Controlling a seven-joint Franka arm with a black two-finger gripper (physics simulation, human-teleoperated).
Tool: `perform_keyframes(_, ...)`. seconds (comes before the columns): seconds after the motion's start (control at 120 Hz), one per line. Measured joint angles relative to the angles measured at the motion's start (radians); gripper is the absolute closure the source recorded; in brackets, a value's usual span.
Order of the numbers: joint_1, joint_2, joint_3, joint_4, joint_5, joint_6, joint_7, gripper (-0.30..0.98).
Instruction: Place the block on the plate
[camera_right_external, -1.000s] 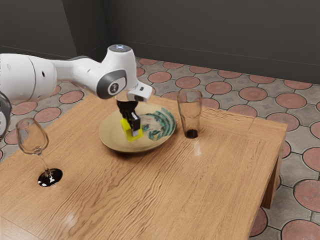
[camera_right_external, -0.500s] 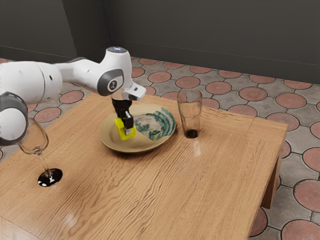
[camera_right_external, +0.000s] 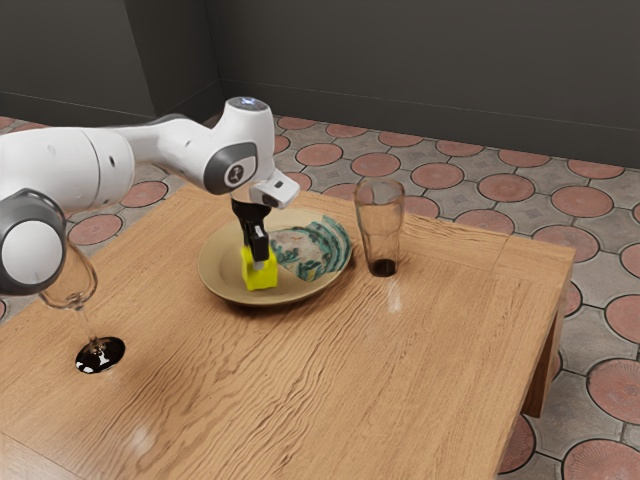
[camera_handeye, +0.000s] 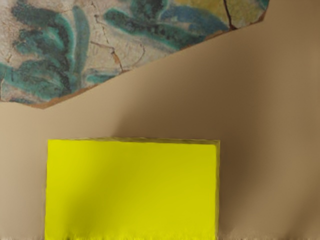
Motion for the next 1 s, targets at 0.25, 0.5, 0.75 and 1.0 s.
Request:
perform_keyframes(0.25,-0.028,-0.033,0.000,0.000,0.001,-0.039,0.018,0.03)
perform_keyframes(0.5,-0.044,-0.080,-0.011,0.000,0.002,-0.080,0.004,0.01)
perform_keyframes(0.75,-0.073,-0.138,-0.008,-0.010,-0.009,-0.109,-0.023,0.00)
perform_keyframes(1.0,-0.076,-0.262,-0.005,-0.026,-0.091,-0.175,-0.065,0.00)
